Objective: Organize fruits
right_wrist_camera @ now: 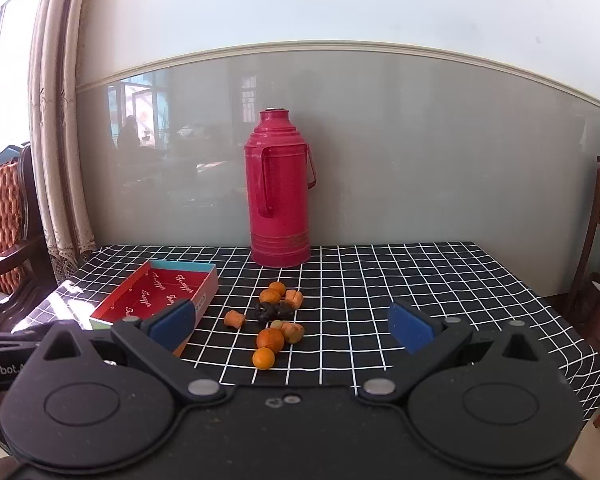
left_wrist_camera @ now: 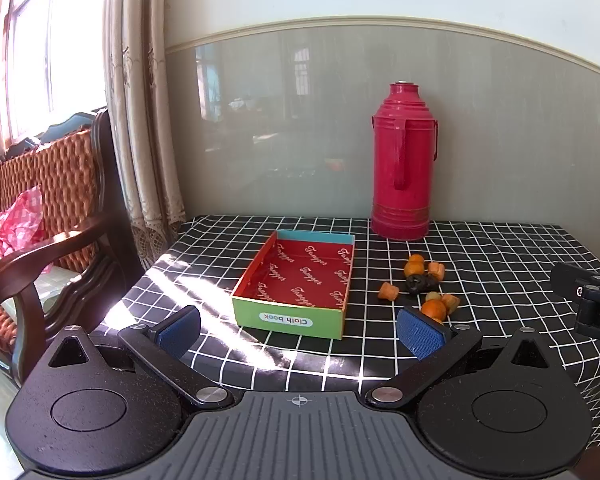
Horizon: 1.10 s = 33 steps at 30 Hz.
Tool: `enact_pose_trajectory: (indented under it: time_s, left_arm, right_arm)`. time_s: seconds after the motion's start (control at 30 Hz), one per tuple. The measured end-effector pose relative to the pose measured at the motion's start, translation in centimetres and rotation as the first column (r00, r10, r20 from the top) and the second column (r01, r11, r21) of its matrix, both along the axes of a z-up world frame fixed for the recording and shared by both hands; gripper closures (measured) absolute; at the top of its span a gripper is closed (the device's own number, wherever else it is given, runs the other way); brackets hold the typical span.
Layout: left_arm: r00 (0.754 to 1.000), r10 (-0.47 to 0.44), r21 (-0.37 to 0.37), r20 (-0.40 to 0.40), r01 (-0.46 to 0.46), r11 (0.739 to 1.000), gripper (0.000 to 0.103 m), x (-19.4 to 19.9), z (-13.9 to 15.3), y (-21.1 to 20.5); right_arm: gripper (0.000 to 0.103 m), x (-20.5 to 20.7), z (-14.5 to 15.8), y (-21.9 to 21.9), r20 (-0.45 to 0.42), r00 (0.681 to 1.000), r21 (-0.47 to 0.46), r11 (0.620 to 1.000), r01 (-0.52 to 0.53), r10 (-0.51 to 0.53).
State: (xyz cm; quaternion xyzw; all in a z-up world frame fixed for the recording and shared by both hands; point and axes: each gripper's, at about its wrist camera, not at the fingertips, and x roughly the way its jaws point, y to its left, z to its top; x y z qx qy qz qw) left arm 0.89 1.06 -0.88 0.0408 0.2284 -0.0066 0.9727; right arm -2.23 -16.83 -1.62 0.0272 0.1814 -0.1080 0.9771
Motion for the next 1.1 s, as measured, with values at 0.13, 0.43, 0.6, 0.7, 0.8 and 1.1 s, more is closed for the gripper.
enact_pose_trajectory:
  time_s: [0.13, 0.43, 0.6, 0.7, 0.8, 1.1]
  left_arm:
    - [1.000, 0.001, -0.006, -0.002, -0.001, 1.000, 0.000, 0.0, -0.1, 0.1]
    - [1.000, 0.004, -0.005, 0.008, -0.004, 1.000, 0.000, -0.1, 0.0, 0.3]
    - [1.000, -0.008, 0.027, 0.030, 0.007, 1.000, 0.000, -0.1, 0.1, -0.3]
    - [0.999, -0.029, 0.045, 0.033, 0.028, 0.999, 0.000, 0.0, -0.1, -1.0]
    - [0.997, -0.064, 0.068, 0.032, 0.062, 0.996, 0.000, 0.3, -0.5, -2.1]
    - [0.969, -0.245, 0.134, -0.022, 0.246, 0.960, 0.000, 3.8, -4.8, -9.4]
  right_arm:
    - [0.006, 0.1, -0.1, 0.0, -0.003, 1.000, 0.001, 1.000, 0.001, -0.001]
    - [0.006, 0.2, 0.0, 0.2, -0.002, 1.000, -0.007, 1.000, -0.012, 0.012]
    - [0.006, 0.3, 0.0, -0.2, -0.002, 1.000, -0.003, 1.000, -0.005, 0.005]
    - [0.006, 0.3, -0.2, -0.6, -0.001, 1.000, -0.001, 1.000, 0.008, -0.008]
    - [0.006, 0.1, -0.5, -1.4, 0.015, 0.999, 0.008, 0.999, 0.037, -0.037]
    - [0.006, -0.7, -3.9, -7.3, 0.097, 0.974, 0.036, 0.979, 0.202, -0.205]
